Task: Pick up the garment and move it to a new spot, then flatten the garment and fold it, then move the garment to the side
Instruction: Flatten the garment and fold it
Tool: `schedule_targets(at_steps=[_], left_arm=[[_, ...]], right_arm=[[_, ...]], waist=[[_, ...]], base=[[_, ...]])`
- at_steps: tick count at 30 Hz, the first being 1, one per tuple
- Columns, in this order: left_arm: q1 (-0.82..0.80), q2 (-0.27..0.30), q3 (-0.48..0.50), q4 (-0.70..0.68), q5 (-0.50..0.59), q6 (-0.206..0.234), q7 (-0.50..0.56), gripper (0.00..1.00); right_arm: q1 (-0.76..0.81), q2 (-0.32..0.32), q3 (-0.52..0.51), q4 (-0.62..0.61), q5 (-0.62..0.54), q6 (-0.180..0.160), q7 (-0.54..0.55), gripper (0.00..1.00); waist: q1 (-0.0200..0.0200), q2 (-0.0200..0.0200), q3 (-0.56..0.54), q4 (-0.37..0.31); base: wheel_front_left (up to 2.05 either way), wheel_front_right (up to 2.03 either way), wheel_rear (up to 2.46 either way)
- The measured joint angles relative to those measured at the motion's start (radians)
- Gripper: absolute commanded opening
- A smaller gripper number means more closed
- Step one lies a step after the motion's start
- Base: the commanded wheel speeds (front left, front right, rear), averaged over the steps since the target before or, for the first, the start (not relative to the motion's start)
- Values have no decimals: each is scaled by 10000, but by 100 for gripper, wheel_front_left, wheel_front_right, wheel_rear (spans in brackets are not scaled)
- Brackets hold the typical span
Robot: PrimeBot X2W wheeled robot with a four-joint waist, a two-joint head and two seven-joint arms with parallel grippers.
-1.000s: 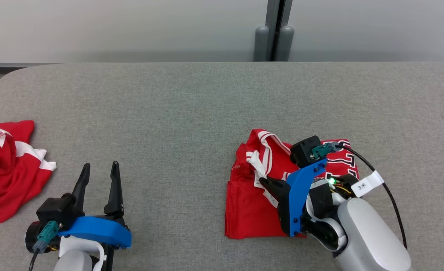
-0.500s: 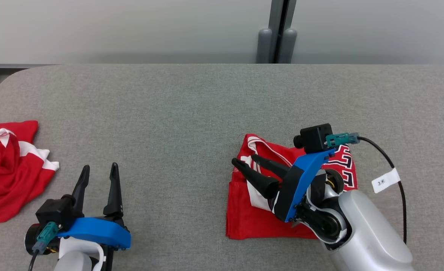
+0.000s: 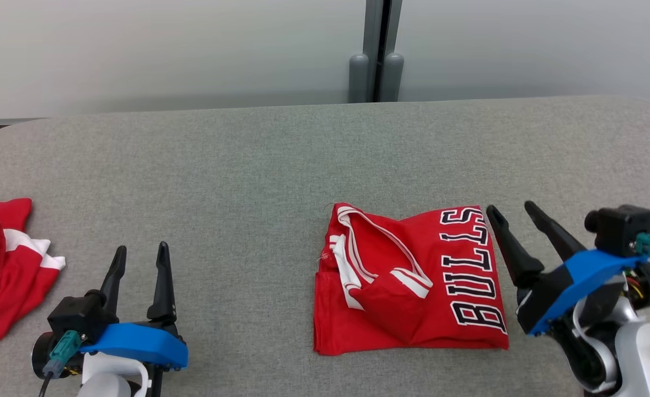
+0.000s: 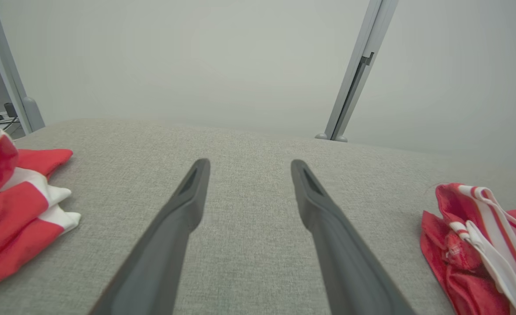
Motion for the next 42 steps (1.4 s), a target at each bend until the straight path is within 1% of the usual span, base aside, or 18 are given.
schedule_targets(at_steps=[2, 5, 6, 7, 8, 10, 11, 15, 19, 24, 28, 31, 34, 36, 38, 40, 42], left_arm=[[1, -10, -8, -13, 4, 0, 0, 100], [1, -17, -35, -21, 12, -2, 0, 100], [1, -17, -44, -17, 12, -2, 0, 100], [1, -19, -54, -17, 13, -2, 0, 100], [-1, -17, -58, -17, 13, -4, 0, 100], [-7, -13, -67, -13, 12, -12, 0, 100], [-24, -10, -88, -8, 12, -17, 0, 100], [-110, -10, -217, 63, 46, -54, 0, 100], [-212, -2, -307, 102, 58, -61, 0, 100], [-209, 15, -293, 117, 4, -81, 0, 100], [-208, 12, -251, 119, -6, -81, 0, 100], [-207, 4, -215, 115, -6, -82, 0, 100], [-191, -2, -151, 105, -6, -82, 0, 100], [-171, -12, -138, 94, -6, -82, 0, 100], [-138, -13, -125, 84, -4, -82, 0, 100], [-129, -13, -125, 71, 6, -82, 0, 100], [-129, -19, -128, 65, 31, -82, 0, 100]], right_arm=[[419, 2, -249, 104, -560, 0, -236, 100], [790, 107, -334, 562, -1283, 0, -669, 100], [854, 138, -280, 779, -1486, 0, -798, 95], [875, 192, -198, 1037, -1664, 0, -955, 44], [868, 221, -54, 1273, -1883, 0, -1118, 0], [764, 314, 320, 1835, -2163, 0, -1388, 0], [549, 410, 798, 2468, -2359, 0, -1616, 0], [53, 564, 2052, 3691, -2456, 0, -1609, 0], [-520, 683, 3574, 4334, -1948, 0, -1749, 0], [-874, 713, 5394, 4842, -1116, 0, -1465, 0], [-1092, 729, 6380, 4957, -182, 0, -1300, 0], [-1295, 727, 6441, 4730, 479, 0, -1478, 0], [-1485, 731, 6019, 4339, 790, 0, -1799, 0], [-1542, 612, 5521, 4134, 686, 0, -1870, 0], [-1668, 334, 4916, 4056, 324, 2, -1712, 0], [-1747, 36, 4303, 4038, -119, 0, -1346, 0], [-1801, -201, 4059, 4067, -523, 0, -779, 0]], waist=[[0, 0, -16, -40], [0, 0, -10, -63], [0, 0, -1, -66], [0, 0, 10, -67], [0, 0, 24, -68], [0, 0, 53, -62], [0, 0, 71, -37], [0, 0, 66, 144], [0, 0, 77, 288], [0, 0, 63, 367], [1, 0, 76, 387], [1, 0, 80, 380], [1, 0, 56, 341], [1, 0, 28, 316], [1, 0, -3, 300], [1, 0, -24, 295], [1, 0, -34, 307]], base=[[0, 0, 0], [0, 0, 0], [0, 0, 0], [0, 0, 0], [0, 0, 0], [0, 0, 0], [0, 0, 0], [0, 0, 0], [0, 0, 0], [0, 0, 0], [0, 0, 0], [0, 0, 0], [0, 0, 0], [0, 0, 0], [0, 0, 0], [0, 0, 0], [0, 0, 0]])
